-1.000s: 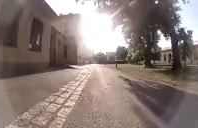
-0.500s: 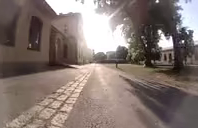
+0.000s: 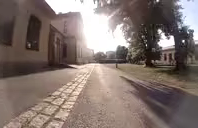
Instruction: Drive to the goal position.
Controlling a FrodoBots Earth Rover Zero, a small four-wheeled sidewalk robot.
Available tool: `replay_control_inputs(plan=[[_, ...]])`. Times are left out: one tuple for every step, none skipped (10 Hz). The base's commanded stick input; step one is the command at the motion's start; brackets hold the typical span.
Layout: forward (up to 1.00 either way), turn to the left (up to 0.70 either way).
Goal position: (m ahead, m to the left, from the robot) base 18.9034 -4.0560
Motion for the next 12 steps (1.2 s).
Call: replay_control_inputs(plan=[[0.44, 0.02], [0.44, 0.02], [0.44, 0.02], [0.44, 0.02], [0.44, 0.02], [0.44, 0.02], [0.44, 0.02], [0.44, 0.02], [0.44, 0.02], [0.44, 0.02], [0.44, 0.02], [0.44, 0.02]])
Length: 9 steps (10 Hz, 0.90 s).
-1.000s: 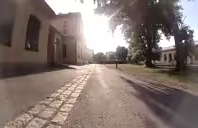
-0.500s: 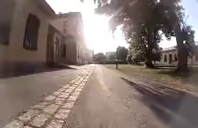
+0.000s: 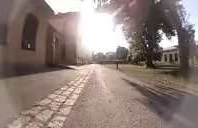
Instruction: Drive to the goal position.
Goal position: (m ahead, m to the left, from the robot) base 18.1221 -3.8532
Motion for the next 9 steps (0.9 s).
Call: replay_control_inputs(plan=[[0.44, 0.02], [0.44, 0.02], [0.44, 0.02], [0.44, 0.02], [0.44, 0.02], [0.44, 0.02], [0.44, 0.02], [0.44, 0.02], [0.44, 0.02]])
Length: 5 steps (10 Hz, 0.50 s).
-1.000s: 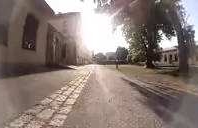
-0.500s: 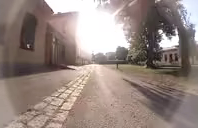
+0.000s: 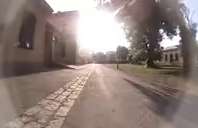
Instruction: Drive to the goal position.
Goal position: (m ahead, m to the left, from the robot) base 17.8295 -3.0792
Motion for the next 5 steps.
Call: replay_control_inputs(plan=[[0.44, 0.02], [0.44, 0.02], [0.44, 0.02], [0.44, 0.02], [0.44, 0.02]])
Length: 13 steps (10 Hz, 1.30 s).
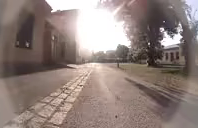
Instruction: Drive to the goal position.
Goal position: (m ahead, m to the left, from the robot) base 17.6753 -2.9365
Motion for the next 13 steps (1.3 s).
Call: replay_control_inputs(plan=[[0.44, 0.02], [0.44, 0.02], [0.44, 0.02], [0.44, 0.02], [0.44, 0.02], [0.44, 0.02], [0.44, 0.02], [0.44, 0.02], [0.44, 0.02], [0.44, 0.02], [0.44, 0.02], [0.44, 0.02], [0.44, 0.02]])
